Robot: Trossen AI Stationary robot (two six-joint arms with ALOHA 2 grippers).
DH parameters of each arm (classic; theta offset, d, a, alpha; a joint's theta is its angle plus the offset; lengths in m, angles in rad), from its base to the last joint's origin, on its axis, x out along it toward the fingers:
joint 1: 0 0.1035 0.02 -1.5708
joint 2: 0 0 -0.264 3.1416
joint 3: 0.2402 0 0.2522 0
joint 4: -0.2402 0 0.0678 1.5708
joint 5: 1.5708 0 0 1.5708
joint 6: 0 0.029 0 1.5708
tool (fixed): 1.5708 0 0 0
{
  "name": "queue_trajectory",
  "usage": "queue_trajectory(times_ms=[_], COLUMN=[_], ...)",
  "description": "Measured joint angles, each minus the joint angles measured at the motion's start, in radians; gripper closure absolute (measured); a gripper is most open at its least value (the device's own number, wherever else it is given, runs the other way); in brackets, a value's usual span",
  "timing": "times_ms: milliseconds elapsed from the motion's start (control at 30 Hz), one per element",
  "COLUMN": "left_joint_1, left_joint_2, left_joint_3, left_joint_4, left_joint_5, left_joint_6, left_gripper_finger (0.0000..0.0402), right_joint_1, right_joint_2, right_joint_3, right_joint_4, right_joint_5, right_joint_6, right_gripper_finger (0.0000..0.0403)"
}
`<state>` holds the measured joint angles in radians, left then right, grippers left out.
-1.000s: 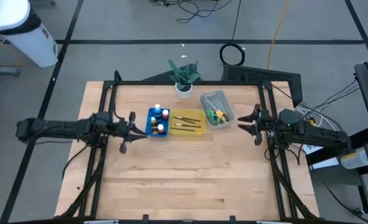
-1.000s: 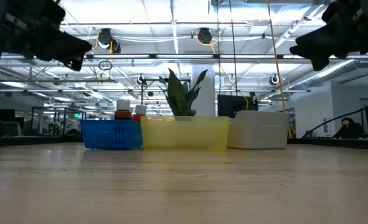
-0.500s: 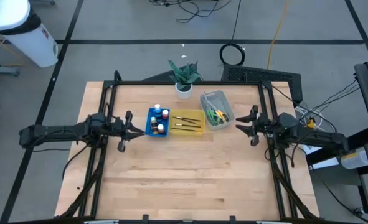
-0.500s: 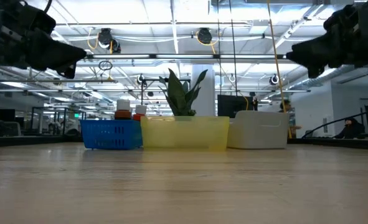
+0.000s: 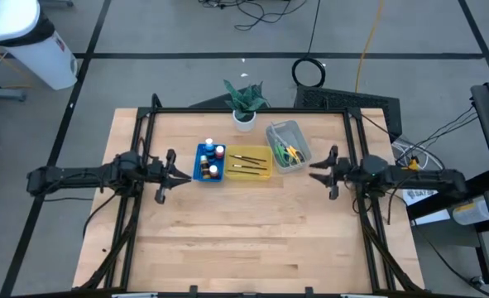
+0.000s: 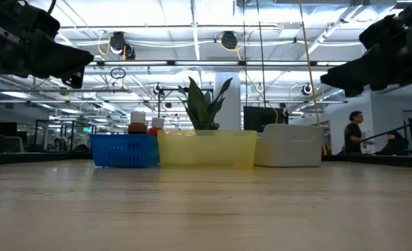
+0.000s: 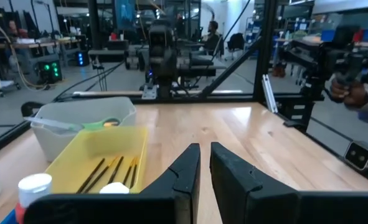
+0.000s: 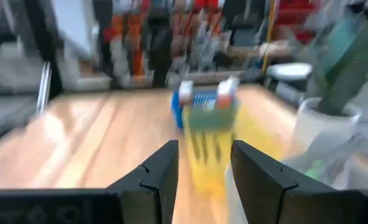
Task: Pick & Place Paint Supplies
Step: Return to home position
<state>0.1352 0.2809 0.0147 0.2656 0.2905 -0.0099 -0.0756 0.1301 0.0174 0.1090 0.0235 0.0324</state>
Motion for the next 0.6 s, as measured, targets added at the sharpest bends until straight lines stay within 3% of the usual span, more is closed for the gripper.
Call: queue_trajectory(times_ms=[233,500,600], left_joint_1=[-0.023,-0.026,-0.024], left_joint_2=[-0.001,0.000,0.000], left_joint_3=[0.000,0.000,0.000], left_joint_4=[0.003,-0.009,-0.010], left_joint_5=[0.000,-0.003,-0.011], left_joint_6=[0.036,0.031,0.104], left_gripper_finger=[0.0355,0.0355,0.0355], right_joint_1=[0.091,0.102,0.102], right_joint_2=[0.012,0.012,0.012], right_joint_3=[-0.001,-0.002,-0.002], right_joint_4=[-0.014,-0.035,-0.031], right_joint_5=[0.025,0.055,0.055], right_joint_6=[-0.031,-0.082,-0.084], right_gripper_finger=[0.0267,0.0268,0.0270])
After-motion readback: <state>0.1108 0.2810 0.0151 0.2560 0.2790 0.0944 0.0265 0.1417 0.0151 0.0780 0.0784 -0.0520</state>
